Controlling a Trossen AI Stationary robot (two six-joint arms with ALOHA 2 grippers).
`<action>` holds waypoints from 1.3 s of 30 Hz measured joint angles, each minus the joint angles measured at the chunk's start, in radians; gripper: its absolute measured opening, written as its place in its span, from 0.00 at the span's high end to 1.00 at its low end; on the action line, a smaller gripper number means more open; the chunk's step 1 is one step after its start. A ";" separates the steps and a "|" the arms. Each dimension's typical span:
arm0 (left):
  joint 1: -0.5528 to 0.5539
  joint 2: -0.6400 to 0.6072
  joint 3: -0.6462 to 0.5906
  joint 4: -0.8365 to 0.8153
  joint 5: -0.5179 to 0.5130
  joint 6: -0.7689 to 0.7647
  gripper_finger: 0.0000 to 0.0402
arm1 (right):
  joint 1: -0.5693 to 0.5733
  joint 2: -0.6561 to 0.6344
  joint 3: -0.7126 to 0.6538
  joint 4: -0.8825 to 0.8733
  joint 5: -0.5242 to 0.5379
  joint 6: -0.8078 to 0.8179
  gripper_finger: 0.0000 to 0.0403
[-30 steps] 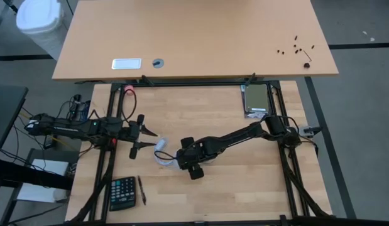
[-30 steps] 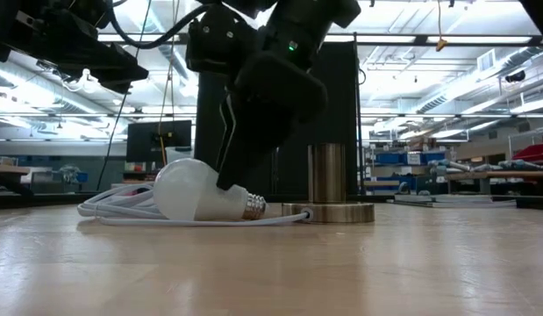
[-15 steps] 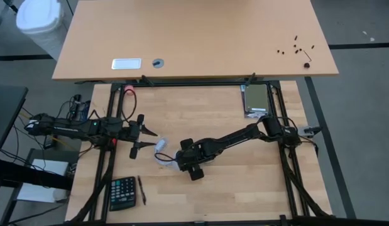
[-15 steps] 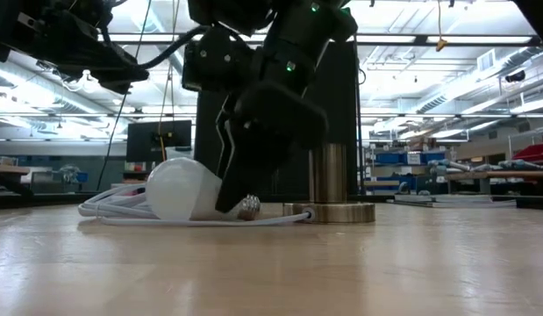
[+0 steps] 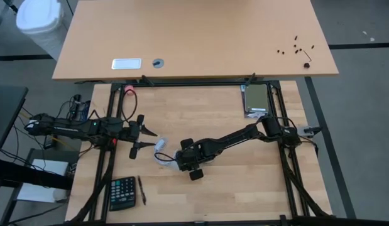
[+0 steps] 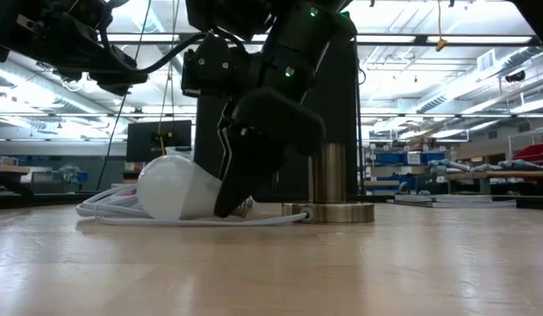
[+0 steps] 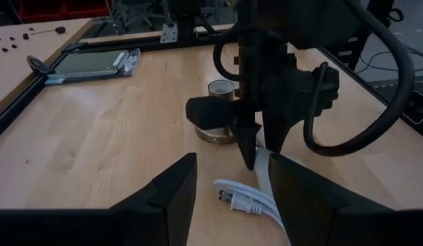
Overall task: Screw lightbulb
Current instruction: Insert the lightbulb into the lamp
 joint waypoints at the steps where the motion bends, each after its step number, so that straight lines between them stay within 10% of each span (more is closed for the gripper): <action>1: 0.000 0.000 0.000 0.002 0.000 0.000 0.53 | 0.000 -0.007 0.000 -0.003 0.006 0.000 0.62; 23: 0.000 0.315 0.334 0.044 -0.109 0.090 0.53 | 0.041 -0.372 -0.027 -0.180 0.342 0.248 0.62; 39: 0.000 0.647 0.394 0.320 -0.099 0.071 0.53 | 0.168 -0.663 -0.688 0.471 0.579 0.437 0.61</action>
